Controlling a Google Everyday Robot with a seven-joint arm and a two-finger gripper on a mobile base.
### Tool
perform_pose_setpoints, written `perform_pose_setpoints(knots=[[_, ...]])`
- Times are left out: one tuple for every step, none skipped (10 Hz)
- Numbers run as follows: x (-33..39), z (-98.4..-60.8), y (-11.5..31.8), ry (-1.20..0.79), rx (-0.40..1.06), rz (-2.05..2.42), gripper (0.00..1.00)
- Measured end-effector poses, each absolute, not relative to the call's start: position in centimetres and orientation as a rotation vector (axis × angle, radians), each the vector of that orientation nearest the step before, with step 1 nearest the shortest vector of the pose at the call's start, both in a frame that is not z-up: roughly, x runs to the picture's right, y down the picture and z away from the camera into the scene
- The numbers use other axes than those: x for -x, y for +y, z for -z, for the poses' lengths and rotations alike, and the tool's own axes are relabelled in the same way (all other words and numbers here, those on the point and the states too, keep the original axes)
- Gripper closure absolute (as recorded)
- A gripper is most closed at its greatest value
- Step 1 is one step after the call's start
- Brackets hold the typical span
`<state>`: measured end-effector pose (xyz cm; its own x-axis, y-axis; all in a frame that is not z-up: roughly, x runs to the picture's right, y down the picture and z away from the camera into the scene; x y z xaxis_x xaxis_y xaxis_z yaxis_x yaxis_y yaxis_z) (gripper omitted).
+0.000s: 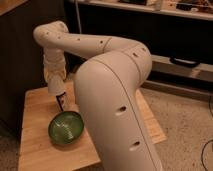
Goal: Place the ceramic cup in the ceramic bowl
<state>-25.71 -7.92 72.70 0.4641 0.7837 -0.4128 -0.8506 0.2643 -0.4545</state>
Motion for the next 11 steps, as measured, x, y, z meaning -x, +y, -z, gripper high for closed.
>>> perform_pose_setpoints(knots=[[25.1, -71.5, -8.7, 0.105, 0.689, -1.102, 1.0], [24.3, -70.1, -9.3, 0.097, 0.69, -1.099, 1.0], [23.5, -69.2, -9.6, 0.095, 0.692, -1.099, 1.0], [21.8, -68.0, -9.5, 0.103, 0.705, -1.106, 1.0], [21.2, -67.6, -9.2, 0.113, 0.712, -1.107, 1.0], [20.9, -67.2, -8.2, 0.124, 0.727, -1.1, 1.0], [21.0, -66.4, -6.8, 0.136, 0.748, -1.09, 1.0], [20.9, -65.6, -4.7, 0.153, 0.775, -1.082, 1.0], [20.9, -64.9, -2.6, 0.162, 0.804, -1.073, 1.0], [20.8, -64.3, -0.5, 0.169, 0.83, -1.065, 1.0], [20.6, -63.9, 1.8, 0.178, 0.848, -1.057, 1.0]])
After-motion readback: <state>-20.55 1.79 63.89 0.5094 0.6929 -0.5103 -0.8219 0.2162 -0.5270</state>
